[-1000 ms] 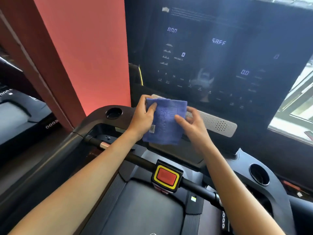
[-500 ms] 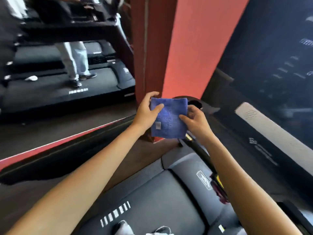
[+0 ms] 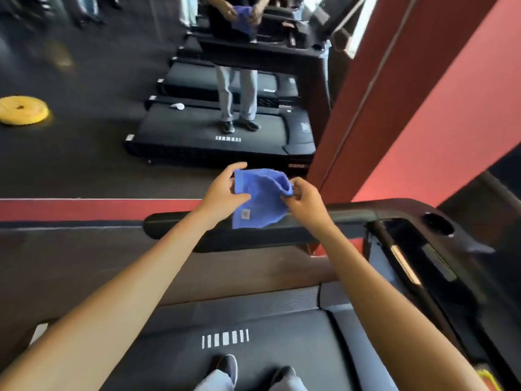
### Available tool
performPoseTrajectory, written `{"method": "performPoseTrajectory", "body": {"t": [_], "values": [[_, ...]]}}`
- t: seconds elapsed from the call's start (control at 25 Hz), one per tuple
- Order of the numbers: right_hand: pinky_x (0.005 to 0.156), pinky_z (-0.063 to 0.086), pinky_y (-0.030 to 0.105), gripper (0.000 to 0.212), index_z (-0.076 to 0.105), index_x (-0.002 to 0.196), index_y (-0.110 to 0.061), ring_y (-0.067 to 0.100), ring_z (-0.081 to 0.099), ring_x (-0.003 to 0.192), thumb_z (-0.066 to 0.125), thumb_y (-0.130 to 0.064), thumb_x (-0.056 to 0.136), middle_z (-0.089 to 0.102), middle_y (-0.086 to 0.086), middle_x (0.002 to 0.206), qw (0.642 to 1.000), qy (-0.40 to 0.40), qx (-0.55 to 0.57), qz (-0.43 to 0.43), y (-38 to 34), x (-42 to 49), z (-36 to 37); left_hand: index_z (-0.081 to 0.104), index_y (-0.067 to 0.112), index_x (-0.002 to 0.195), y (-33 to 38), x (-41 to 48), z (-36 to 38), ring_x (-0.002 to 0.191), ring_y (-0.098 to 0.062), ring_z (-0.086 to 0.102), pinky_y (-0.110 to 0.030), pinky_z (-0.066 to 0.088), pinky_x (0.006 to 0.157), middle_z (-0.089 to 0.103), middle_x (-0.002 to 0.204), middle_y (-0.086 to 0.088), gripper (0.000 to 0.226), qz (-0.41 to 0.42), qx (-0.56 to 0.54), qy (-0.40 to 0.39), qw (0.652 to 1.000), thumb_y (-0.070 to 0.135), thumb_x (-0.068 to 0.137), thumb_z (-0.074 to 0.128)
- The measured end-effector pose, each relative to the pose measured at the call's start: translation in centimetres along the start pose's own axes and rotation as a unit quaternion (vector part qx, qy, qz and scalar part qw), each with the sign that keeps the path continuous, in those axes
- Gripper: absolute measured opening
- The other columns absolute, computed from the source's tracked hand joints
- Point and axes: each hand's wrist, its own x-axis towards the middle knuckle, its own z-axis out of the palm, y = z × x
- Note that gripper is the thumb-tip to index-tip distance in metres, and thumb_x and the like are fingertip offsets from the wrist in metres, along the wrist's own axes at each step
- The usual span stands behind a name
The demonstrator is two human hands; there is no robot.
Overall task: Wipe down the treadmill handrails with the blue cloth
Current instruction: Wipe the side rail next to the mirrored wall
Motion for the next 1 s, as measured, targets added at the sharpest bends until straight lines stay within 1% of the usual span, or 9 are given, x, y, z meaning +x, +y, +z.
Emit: {"method": "performPoseTrajectory", "body": {"t": [0.08,0.2,0.32,0.44,0.52,0.68,0.8,0.92,1.0], "values": [[0.062,0.043,0.027,0.017,0.06,0.085,-0.012,0.015,0.052,0.067,0.054,0.003,0.081,0.068,0.005,0.077,0.998,-0.033,-0.047,-0.022,-1.3,1.2,3.7,0.061,0.025,0.117,-1.6,-0.3,-3.0,0.091,-0.01,0.062,-0.023,0.048,0.07,0.067,0.107,0.001,0.042,-0.027,0.052,0.042,0.997,-0.005,0.088,0.064],[0.059,0.043,0.025,0.023,0.06,0.085,-0.011,0.023,0.056,0.071,0.049,0.008,0.078,0.069,0.007,0.081,0.992,-0.083,-0.068,-0.066,-3.5,2.1,8.9,0.061,0.02,0.079,-5.0,-0.8,-7.2,0.074,-0.022,0.052,-0.029,0.041,0.064,0.06,0.076,-0.001,0.023,-0.087,0.096,0.12,0.984,-0.003,0.084,0.063],[0.067,0.049,0.031,0.028,0.059,0.087,-0.009,0.024,0.06,0.077,0.046,0.014,0.078,0.07,0.008,0.088,0.987,-0.098,-0.026,-0.126,-5.3,2.3,13.7,0.062,0.015,0.078,-6.8,-2.2,-10.8,0.072,-0.022,0.053,-0.029,0.041,0.064,0.063,0.076,-0.004,0.027,-0.06,0.119,0.225,0.965,-0.01,0.079,0.05],[0.078,0.053,0.036,0.028,0.056,0.088,-0.012,0.029,0.064,0.096,0.045,0.013,0.082,0.07,0.005,0.099,0.973,-0.119,-0.031,-0.195,-6.8,2.3,17.0,0.066,0.011,0.09,-7.7,-4.6,-13.5,0.085,-0.018,0.06,-0.015,0.044,0.068,0.068,0.094,-0.002,0.04,-0.008,0.145,0.288,0.947,-0.021,0.076,0.046],[0.076,0.053,0.041,0.023,0.055,0.085,-0.013,0.032,0.063,0.091,0.047,0.008,0.081,0.069,0.009,0.093,0.955,-0.161,-0.089,-0.234,-6.3,2.5,18.1,0.068,0.017,0.092,-9.3,-6.2,-14.5,0.095,-0.02,0.064,-0.015,0.046,0.079,0.07,0.102,-0.001,0.046,-0.016,0.169,0.251,0.953,-0.022,0.077,0.049],[0.064,0.052,0.046,0.012,0.058,0.077,-0.007,0.035,0.058,0.071,0.05,-0.001,0.071,0.066,0.01,0.08,0.893,-0.278,-0.228,-0.272,-3.6,1.8,19.8,0.069,0.037,0.085,-13.8,-8.4,-15.3,0.113,-0.02,0.064,-0.032,0.048,0.096,0.069,0.119,0.004,0.057,-0.04,0.272,0.153,0.949,-0.016,0.084,0.05],[0.062,0.051,0.047,0.004,0.056,0.077,0.0,0.038,0.054,0.07,0.053,-0.001,0.078,0.062,0.015,0.083,0.891,-0.262,-0.258,-0.267,-3.5,1.6,20.6,0.071,0.025,0.114,-14.0,-8.5,-14.7,0.123,-0.015,0.057,-0.034,0.048,0.098,0.061,0.134,0.008,0.033,-0.022,0.341,0.128,0.931,0.004,0.094,0.055],[0.078,0.047,0.044,0.032,0.055,0.113,-0.007,0.034,0.054,0.09,0.061,-0.029,0.091,0.06,0.012,0.109,0.874,-0.235,-0.323,-0.278,-4.4,1.4,21.5,0.05,0.014,0.143,-14.0,-6.8,-13.9,0.137,-0.023,0.046,-0.035,0.041,0.106,0.049,0.146,-0.003,0.048,0.023,0.45,0.054,0.891,0.029,0.099,0.063],[0.094,0.043,0.045,0.054,0.042,0.141,-0.009,0.035,0.05,0.113,0.057,-0.038,0.097,0.052,0.011,0.134,0.838,-0.253,-0.394,-0.279,-4.1,1.5,22.5,0.031,0.006,0.156,-14.5,-5.2,-13.3,0.154,-0.029,0.021,-0.041,0.016,0.125,0.032,0.162,-0.012,0.063,0.025,0.537,-0.004,0.843,0.034,0.104,0.054]]}}
